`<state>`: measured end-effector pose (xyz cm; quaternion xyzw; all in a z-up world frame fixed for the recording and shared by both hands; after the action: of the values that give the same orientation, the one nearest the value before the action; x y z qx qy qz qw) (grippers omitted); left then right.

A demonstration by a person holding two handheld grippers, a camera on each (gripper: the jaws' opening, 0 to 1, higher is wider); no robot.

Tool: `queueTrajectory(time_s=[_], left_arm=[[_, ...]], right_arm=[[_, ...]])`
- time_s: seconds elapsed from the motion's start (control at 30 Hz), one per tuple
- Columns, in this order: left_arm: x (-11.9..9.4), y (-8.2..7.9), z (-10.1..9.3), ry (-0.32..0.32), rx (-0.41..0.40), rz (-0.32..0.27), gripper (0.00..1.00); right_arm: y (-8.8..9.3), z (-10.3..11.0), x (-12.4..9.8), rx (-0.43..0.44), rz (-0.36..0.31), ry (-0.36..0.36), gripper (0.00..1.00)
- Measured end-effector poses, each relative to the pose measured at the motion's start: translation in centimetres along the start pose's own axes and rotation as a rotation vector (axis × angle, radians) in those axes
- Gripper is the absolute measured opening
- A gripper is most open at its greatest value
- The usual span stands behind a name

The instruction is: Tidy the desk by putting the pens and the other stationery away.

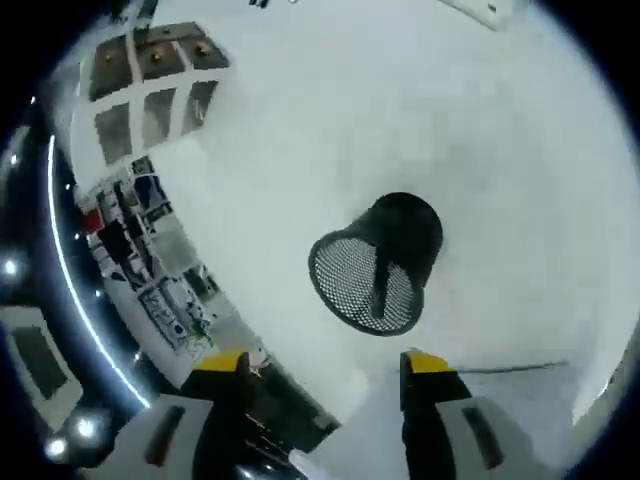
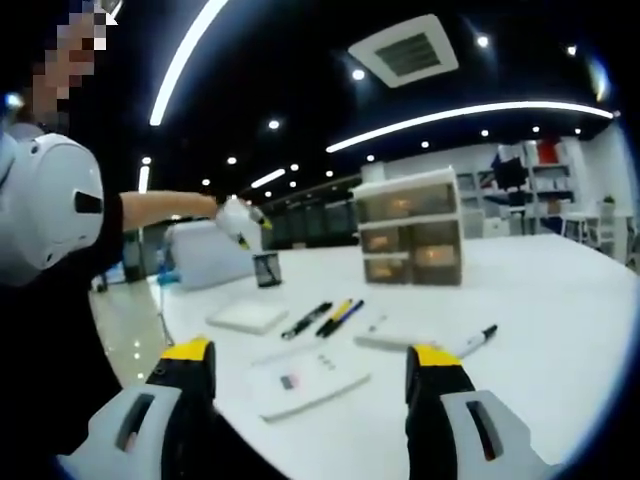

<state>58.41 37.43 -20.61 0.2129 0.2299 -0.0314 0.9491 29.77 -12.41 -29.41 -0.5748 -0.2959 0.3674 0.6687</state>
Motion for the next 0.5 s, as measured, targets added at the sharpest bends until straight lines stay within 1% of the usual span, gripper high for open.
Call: queueTrajectory(time_s=[0.03, 0.07, 0.1, 0.17, 0.23, 0.33, 0.4, 0.5], left_arm=[[-0.2, 0.0, 0.1, -0.008, -0.032, -0.006, 0.63], [-0.4, 0.2, 0.2, -0.033, -0.107, -0.016, 0.64], [-0.6, 0.3, 0.3, -0.048, -0.164, -0.022, 0.64], [-1.1, 0.3, 0.3, -0.069, -0.292, -0.043, 0.65], [-1.5, 0.5, 0.2, -0.094, -0.404, -0.058, 0.67], [-2.1, 0.8, -0.3, -0.113, -0.548, -0.072, 0.68], [-2.7, 0.9, -0.2, -0.162, -0.639, -0.073, 0.68], [-3.1, 0.9, -0.2, -0.199, -0.784, -0.123, 0.68]], right_arm=[[0.0, 0.0, 0.0, 0.001, -0.002, -0.001, 0.73], [0.0, 0.0, 0.0, 0.000, -0.002, -0.002, 0.73], [0.0, 0.0, 0.0, 0.000, -0.001, -0.002, 0.73], [0.0, 0.0, 0.1, 0.001, -0.001, -0.006, 0.73], [-0.1, 0.1, 0.2, 0.000, -0.001, -0.012, 0.73], [-0.1, 0.1, 0.4, -0.001, 0.001, -0.019, 0.73], [-0.2, 0.2, 0.5, -0.001, 0.001, -0.027, 0.73], [-0.4, 0.2, 0.7, -0.004, 0.008, -0.036, 0.73]])
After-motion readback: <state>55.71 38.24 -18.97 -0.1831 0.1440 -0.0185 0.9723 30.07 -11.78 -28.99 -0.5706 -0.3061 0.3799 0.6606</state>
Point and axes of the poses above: the point that each gripper's makers call its tool centre point, and the gripper's own axes: x roughly forward along the fingers, z roughly to its left, y roughly out of its underside, the point moved 6 cm from there along -x, roughly backward along the fingers, and after that the axes turned 14 degrees about -y, right-handed, at the moved point
